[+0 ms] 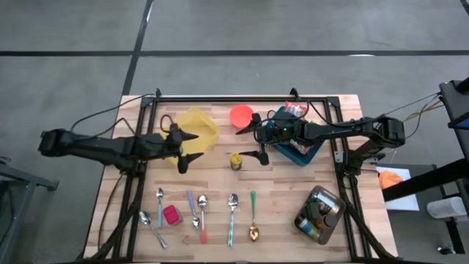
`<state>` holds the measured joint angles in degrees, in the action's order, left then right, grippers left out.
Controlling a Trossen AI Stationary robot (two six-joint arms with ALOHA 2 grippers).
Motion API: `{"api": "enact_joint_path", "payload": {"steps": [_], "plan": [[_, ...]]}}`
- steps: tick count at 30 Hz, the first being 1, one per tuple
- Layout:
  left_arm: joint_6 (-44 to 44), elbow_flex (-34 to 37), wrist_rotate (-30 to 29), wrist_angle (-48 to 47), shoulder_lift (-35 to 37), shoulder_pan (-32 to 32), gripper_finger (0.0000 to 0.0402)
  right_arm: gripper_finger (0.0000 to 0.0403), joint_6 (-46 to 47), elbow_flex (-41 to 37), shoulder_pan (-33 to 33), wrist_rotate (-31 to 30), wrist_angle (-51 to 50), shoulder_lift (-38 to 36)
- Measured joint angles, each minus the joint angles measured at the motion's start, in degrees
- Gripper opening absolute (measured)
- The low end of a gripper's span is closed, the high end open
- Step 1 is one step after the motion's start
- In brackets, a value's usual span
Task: Pick & Place Food Item
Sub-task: Put the yellow seasoning bottle into the black bin
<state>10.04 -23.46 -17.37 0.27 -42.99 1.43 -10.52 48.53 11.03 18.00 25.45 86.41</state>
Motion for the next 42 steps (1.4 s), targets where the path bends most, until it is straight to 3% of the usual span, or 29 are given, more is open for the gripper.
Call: {"api": "enact_joint_path", "payload": {"steps": [5, 17, 42], "plan": [[0.0, 1.3, 0.0, -0.3, 3.7, 0.0, 0.0368, 0.0363, 0.0, 0.0, 0.0, 0.0, 0.0, 0.0], [-1.1, 0.9, 0.0, 3.2, 3.5, 0.0, 0.0369, 0.0363, 0.0, 0.0, 0.0, 0.0, 0.0, 0.0], [-0.9, 1.3, 0.0, -0.6, 3.5, 0.0, 0.0369, 0.0363, 0.0, 0.0, 0.0, 0.0, 0.0, 0.0]]}}
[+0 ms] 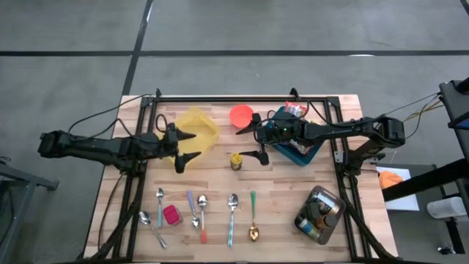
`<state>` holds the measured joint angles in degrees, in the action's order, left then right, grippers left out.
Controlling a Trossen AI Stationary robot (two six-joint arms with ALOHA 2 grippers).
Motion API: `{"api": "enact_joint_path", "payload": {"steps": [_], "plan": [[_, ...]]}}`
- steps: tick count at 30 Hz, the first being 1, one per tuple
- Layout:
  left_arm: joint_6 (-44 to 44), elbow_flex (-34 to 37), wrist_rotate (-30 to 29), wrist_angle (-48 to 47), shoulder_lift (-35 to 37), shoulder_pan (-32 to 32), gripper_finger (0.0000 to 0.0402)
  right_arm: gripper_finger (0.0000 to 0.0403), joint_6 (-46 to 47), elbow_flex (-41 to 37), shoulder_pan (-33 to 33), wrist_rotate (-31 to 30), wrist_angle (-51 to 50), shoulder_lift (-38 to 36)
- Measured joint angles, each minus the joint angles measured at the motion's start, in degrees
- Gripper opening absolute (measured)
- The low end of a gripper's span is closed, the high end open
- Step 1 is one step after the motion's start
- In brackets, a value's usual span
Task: Pick & Place Food Item
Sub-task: Put the yellow seasoning bottle into the black bin
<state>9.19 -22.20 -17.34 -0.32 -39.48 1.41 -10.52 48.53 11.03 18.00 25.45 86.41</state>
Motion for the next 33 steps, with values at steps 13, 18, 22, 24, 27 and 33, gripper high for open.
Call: {"api": "enact_joint_path", "payload": {"steps": [13, 18, 22, 24, 27, 33], "plan": [[0.0, 0.0, 0.0, -10.0, 0.0, 0.0, 0.0369, 0.0363, 0.0, 0.0, 0.0, 0.0, 0.1, 0.0], [0.0, 0.0, 0.0, -13.2, 0.0, 0.0, 0.0369, 0.0363, 0.9, 0.0, -0.1, 0.0, 0.1, 0.0], [-0.1, 0.0, 0.0, -15.1, 0.0, 0.0, 0.0369, 0.0363, 10.0, 0.0, -0.3, 0.1, 0.1, 0.0], [-0.2, 0.0, 0.0, -16.0, 0.0, 0.0, 0.0369, 0.0363, 15.6, 0.0, -0.3, 0.1, 0.1, 0.0], [-0.2, 0.0, 0.0, -17.2, 0.0, 0.0, 0.0369, 0.0363, 20.3, 0.0, -0.3, 0.0, 0.2, 0.0], [-0.2, 0.0, 0.0, -17.8, 0.0, 0.0, 0.0369, 0.0363, 19.2, 0.0, -0.3, -3.9, 0.2, 0.0]]}}
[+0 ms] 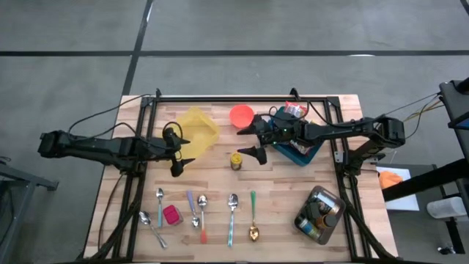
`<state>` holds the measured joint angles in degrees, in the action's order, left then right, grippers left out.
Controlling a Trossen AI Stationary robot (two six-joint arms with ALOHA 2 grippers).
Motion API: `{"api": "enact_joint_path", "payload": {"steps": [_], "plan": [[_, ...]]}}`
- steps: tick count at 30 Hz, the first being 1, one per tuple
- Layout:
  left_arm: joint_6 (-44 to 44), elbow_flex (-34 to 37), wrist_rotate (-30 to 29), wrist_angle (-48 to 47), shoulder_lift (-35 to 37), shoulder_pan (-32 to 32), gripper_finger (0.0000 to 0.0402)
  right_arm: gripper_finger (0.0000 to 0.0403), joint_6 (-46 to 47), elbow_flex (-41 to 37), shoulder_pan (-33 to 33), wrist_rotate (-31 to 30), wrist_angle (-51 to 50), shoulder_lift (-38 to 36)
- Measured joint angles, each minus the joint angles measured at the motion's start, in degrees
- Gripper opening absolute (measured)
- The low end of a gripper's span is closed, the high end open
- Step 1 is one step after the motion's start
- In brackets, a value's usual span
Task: Pick & Place Food Item
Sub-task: Put the yellow seasoning bottle into the black bin
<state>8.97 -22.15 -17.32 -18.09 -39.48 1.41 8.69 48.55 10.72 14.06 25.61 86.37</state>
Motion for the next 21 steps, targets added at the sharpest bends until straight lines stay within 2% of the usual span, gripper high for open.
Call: {"api": "enact_joint_path", "payload": {"steps": [6, 10, 21], "plan": [[0.0, 0.0, 0.0, 0.0, 0.0, 0.0, 0.0369, 0.0363, -7.1, 0.0, -1.0, -3.0, -5.8, 1.5], [0.0, 0.0, 0.0, -0.2, 0.0, 0.0, 0.0368, 0.0363, -11.8, 0.0, -1.9, -3.6, -5.9, 4.5], [0.0, 0.0, 0.0, -0.2, 0.0, 0.0, 0.0368, 0.0363, -10.4, 0.0, -2.5, -3.7, -5.0, 10.9]]}}
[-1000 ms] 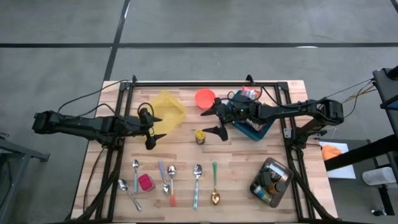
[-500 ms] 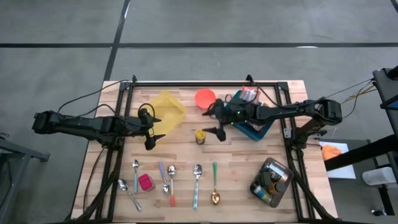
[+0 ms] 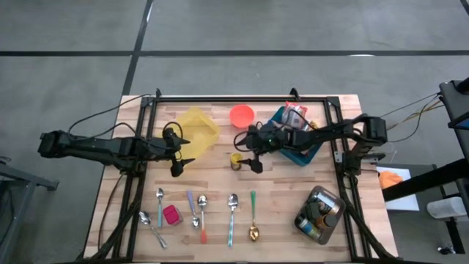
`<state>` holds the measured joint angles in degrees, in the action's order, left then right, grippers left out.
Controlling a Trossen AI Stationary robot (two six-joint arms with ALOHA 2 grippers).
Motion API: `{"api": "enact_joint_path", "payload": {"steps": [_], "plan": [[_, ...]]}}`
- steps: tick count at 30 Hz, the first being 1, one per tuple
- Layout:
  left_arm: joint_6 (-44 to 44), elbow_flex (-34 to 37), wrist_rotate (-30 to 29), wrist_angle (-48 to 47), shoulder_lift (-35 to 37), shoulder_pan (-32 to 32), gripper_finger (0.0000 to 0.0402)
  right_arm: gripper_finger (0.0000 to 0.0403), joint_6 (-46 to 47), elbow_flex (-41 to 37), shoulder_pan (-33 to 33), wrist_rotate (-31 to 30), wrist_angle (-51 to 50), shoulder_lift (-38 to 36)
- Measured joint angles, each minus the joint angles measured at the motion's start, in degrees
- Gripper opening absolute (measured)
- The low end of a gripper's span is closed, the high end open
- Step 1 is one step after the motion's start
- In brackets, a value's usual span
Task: Pick & Place Food Item
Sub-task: Put the yellow seasoning bottle into the black bin
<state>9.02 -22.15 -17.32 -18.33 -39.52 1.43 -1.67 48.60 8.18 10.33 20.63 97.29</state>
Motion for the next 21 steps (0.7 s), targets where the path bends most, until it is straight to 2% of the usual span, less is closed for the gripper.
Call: {"api": "enact_joint_path", "payload": {"steps": [10, 21], "plan": [[0.2, 0.0, 0.0, 0.0, 0.0, 0.0, 0.0368, 0.0363, 0.2, 0.7, -1.4, 0.1, 1.2, 0.5], [0.1, 0.0, 0.0, -0.1, 0.0, 0.0, 0.0368, 0.0363, -0.3, 1.1, -2.0, -1.5, 1.2, 4.2]]}}
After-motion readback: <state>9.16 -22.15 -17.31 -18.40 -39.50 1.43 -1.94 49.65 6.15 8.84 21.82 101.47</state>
